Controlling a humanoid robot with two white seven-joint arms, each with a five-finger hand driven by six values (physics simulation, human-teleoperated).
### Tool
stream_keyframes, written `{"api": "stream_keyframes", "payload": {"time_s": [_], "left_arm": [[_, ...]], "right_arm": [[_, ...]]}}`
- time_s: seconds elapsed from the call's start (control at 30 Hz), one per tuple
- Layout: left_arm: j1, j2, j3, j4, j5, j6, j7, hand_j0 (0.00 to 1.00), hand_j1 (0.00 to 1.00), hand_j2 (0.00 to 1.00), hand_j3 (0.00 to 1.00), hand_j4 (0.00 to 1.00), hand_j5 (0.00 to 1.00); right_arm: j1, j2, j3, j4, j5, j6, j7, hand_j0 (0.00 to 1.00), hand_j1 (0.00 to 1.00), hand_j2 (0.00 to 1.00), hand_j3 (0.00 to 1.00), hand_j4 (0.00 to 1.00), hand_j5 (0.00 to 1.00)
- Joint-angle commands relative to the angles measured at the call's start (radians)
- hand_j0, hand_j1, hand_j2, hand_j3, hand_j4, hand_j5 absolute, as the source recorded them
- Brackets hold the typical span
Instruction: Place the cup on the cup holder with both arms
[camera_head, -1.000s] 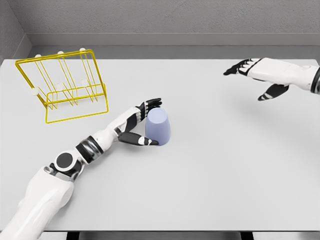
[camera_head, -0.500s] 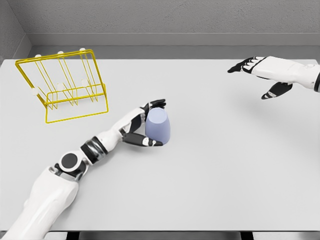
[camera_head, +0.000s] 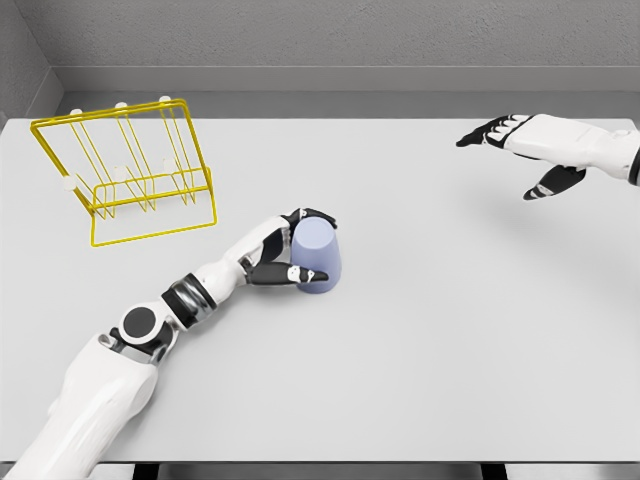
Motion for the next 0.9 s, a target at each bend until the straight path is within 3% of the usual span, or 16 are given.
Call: {"api": "stream_keyframes", "payload": {"time_s": [0.0,0.13,0.27,0.43,0.57,0.87], "left_arm": [[0.0,0.005,0.0,-0.001,0.004,0.0,-0.004,0.43,0.43,0.43,0.43,0.43,0.43],[0.006,0.011,0.01,-0.021,0.015,-0.001,-0.027,0.42,0.42,0.42,0.42,0.42,0.42],[0.012,0.046,0.01,-0.136,0.084,-0.001,-0.053,0.42,0.42,0.42,0.42,0.42,0.42],[0.037,0.209,0.029,-0.28,0.219,0.002,-0.05,0.42,0.42,0.42,0.42,0.42,0.42],[0.12,0.319,0.111,-0.403,0.299,0.0,-0.05,0.42,0.42,0.42,0.42,0.42,0.42],[0.121,0.355,0.158,-0.423,0.331,0.002,-0.047,0.42,0.42,0.42,0.42,0.42,0.42]], "right_arm": [[0.0,0.001,-0.002,-0.001,-0.006,0.002,0.0,1.0,1.0,1.0,1.0,1.0,1.0],[0.0,-0.001,-0.002,-0.001,-0.006,0.002,0.0,1.0,1.0,1.0,1.0,1.0,1.0],[0.0,-0.004,-0.002,-0.001,-0.006,0.002,0.0,1.0,1.0,1.0,1.0,1.0,1.0],[0.0,0.001,-0.002,0.001,-0.006,0.002,0.0,1.0,1.0,1.0,1.0,1.0,1.0],[0.0,0.001,-0.002,-0.001,-0.006,0.002,0.0,1.0,1.0,1.0,1.0,1.0,1.0],[-0.002,-0.004,-0.002,0.005,-0.008,0.002,0.0,1.0,1.0,1.0,1.0,1.0,1.0]]}}
